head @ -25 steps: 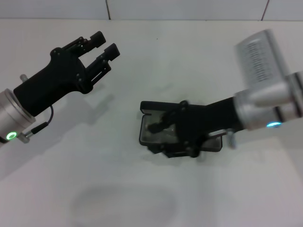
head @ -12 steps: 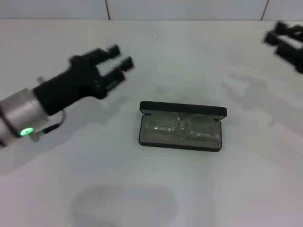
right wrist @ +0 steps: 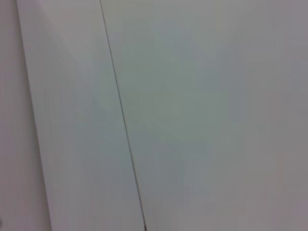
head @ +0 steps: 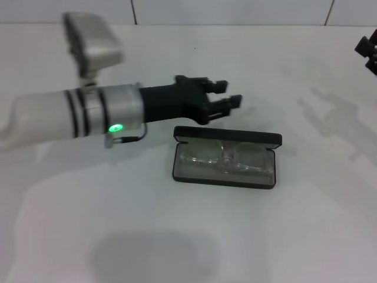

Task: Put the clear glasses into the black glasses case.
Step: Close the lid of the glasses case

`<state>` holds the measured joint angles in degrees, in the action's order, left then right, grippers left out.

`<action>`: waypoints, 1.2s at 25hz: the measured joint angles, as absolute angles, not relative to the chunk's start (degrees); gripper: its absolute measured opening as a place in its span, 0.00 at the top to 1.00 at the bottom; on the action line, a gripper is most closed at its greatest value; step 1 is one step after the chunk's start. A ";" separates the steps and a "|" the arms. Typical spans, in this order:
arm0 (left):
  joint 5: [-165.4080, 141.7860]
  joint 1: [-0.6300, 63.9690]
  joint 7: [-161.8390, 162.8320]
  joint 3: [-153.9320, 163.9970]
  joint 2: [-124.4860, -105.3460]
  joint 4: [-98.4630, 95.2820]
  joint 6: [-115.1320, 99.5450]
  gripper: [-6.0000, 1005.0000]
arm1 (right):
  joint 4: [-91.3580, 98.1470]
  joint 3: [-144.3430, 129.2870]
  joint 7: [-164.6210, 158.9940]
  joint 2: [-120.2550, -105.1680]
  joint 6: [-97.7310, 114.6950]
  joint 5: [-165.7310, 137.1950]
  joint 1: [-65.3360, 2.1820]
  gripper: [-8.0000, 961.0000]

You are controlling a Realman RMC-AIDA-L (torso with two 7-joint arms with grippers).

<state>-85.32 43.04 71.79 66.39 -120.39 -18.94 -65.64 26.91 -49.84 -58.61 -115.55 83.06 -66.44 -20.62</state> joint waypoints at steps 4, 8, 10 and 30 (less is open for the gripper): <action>-83.07 45.17 74.29 73.22 -120.59 -17.91 -61.70 0.41 | 25.16 -49.84 -56.89 -115.56 82.85 -66.64 -21.42 0.51; -80.09 45.24 74.51 77.62 -120.68 -17.92 -59.76 0.41 | 24.55 -49.80 -56.05 -115.53 82.44 -66.71 -21.61 0.51; -78.90 45.02 74.49 79.11 -120.68 -17.94 -59.29 0.41 | 24.53 -49.96 -56.02 -115.51 82.41 -66.74 -21.62 0.50; -70.65 37.06 67.56 84.51 -120.70 -18.31 -59.82 0.40 | 24.58 -50.39 -55.93 -115.38 82.24 -67.10 -23.61 0.48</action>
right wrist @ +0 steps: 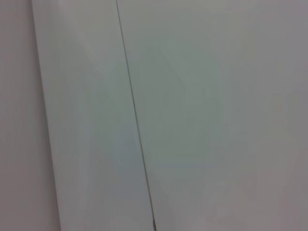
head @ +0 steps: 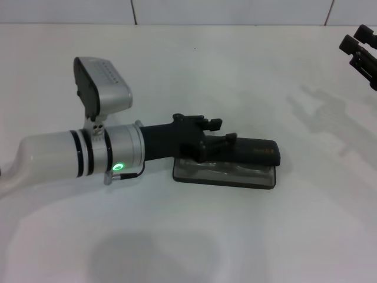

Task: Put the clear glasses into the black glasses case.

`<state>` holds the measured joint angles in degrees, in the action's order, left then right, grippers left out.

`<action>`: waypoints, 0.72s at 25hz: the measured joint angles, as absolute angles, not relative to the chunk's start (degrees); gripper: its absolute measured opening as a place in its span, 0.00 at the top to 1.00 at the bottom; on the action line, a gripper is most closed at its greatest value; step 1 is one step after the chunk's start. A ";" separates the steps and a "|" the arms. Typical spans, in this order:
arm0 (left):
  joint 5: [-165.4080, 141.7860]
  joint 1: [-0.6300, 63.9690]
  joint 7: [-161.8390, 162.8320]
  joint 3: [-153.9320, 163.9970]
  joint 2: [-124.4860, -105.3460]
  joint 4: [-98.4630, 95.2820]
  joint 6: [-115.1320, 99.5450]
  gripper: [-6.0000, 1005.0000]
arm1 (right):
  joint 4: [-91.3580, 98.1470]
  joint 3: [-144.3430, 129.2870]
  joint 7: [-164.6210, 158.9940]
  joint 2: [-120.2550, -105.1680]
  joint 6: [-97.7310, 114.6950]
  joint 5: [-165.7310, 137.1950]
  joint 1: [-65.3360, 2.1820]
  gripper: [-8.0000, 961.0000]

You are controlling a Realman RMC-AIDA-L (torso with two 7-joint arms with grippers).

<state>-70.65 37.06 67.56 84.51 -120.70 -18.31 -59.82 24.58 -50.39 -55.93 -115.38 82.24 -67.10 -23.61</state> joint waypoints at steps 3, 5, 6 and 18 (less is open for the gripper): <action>-70.41 36.25 66.69 84.55 -120.70 -18.25 -59.76 0.40 | 24.53 -50.48 -56.02 -115.40 82.07 -67.26 -23.79 0.48; -70.25 36.04 66.11 84.55 -120.73 -18.00 -59.76 0.40 | 24.52 -50.54 -56.11 -115.45 81.83 -67.28 -23.85 0.48; -70.21 36.00 65.92 84.55 -120.73 -17.91 -59.77 0.40 | 24.52 -50.59 -56.16 -115.47 81.75 -67.28 -23.86 0.48; -69.19 34.32 65.19 84.39 -120.47 -18.22 -64.32 0.40 | 24.51 -52.73 -56.37 -115.54 81.72 -67.26 -23.89 0.46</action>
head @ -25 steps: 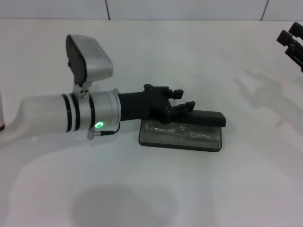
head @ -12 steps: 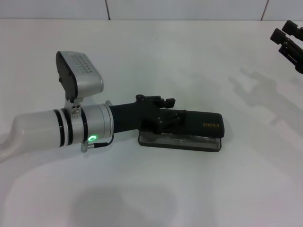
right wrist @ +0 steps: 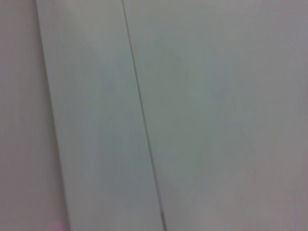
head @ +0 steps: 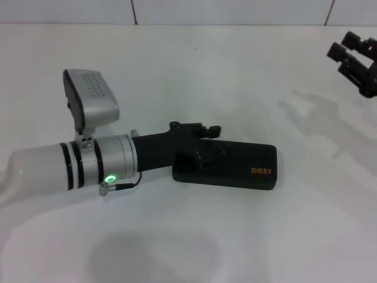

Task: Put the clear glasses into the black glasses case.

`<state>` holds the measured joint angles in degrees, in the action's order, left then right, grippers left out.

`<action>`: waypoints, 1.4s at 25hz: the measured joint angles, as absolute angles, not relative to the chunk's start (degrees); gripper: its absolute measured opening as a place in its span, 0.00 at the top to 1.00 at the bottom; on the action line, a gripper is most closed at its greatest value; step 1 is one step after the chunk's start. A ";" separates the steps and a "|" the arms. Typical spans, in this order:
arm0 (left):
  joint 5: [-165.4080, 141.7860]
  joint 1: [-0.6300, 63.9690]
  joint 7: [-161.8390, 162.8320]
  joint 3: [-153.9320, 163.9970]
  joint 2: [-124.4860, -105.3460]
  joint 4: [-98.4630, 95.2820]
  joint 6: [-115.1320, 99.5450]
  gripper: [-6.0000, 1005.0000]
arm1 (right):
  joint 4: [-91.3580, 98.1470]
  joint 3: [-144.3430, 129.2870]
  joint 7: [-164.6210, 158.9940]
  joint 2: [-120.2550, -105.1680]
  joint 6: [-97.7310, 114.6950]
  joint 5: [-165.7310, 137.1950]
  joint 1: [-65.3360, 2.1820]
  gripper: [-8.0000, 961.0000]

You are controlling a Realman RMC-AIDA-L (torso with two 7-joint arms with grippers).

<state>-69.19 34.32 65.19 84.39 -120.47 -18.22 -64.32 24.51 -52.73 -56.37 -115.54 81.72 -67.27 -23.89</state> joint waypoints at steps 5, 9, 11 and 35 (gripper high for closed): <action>-65.29 31.96 59.12 83.73 -118.59 -20.27 -81.97 0.40 | 31.32 -59.23 -62.76 -114.05 84.07 -70.67 -23.69 0.46; -64.73 26.82 57.83 80.02 -116.17 -26.58 -95.68 0.39 | 41.42 -61.11 -70.85 -112.52 96.14 -80.51 -24.17 0.46; -64.88 24.62 57.50 78.04 -115.56 -28.05 -98.68 0.39 | 42.41 -61.24 -70.55 -112.69 98.90 -82.58 -24.20 0.45; -68.12 20.58 53.70 76.49 -115.76 -28.21 -100.60 0.13 | 40.75 -61.34 -62.05 -115.75 102.12 -89.71 -24.17 0.08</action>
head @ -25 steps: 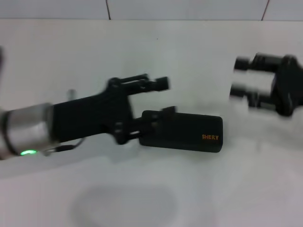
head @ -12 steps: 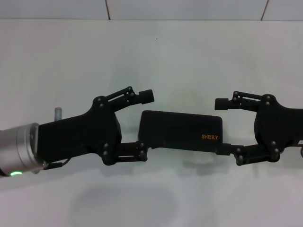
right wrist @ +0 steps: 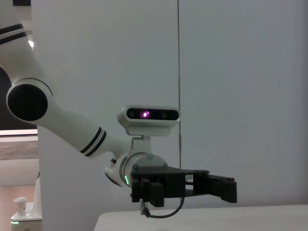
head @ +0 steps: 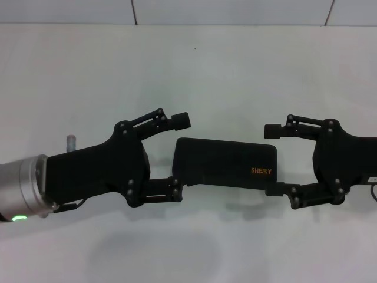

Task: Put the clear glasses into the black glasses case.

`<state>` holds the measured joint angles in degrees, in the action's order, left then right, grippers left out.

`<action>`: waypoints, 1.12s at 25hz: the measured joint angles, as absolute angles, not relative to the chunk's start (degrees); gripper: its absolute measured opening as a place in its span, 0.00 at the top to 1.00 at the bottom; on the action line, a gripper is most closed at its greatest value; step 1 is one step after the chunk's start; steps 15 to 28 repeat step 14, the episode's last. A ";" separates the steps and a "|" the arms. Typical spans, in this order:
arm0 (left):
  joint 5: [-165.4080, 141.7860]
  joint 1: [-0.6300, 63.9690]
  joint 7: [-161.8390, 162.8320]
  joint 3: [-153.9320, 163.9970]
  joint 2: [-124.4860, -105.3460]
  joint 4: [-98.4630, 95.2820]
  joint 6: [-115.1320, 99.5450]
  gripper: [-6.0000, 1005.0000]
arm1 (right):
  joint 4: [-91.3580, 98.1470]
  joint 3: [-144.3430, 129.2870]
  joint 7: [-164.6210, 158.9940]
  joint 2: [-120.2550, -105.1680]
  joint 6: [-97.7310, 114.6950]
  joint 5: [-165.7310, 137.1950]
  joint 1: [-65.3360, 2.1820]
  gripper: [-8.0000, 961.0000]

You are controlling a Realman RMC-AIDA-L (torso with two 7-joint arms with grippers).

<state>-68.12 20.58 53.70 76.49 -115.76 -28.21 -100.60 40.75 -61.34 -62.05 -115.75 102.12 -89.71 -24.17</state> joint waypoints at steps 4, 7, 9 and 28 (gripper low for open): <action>-68.12 20.56 53.66 76.46 -115.75 -28.19 -100.64 0.13 | 40.75 -61.40 -61.89 -115.81 102.30 -89.71 -24.29 0.08; -68.12 20.55 53.52 76.46 -115.75 -28.13 -100.64 0.13 | 40.75 -61.41 -61.84 -115.83 102.36 -89.71 -24.30 0.08; -68.12 20.51 53.09 76.46 -115.77 -28.07 -100.64 0.13 | 40.75 -61.43 -61.83 -115.84 102.28 -89.72 -24.31 0.08; -68.12 20.46 52.14 76.46 -115.94 -28.01 -100.57 0.13 | 40.73 -61.43 -61.57 -115.84 101.87 -89.72 -24.29 0.08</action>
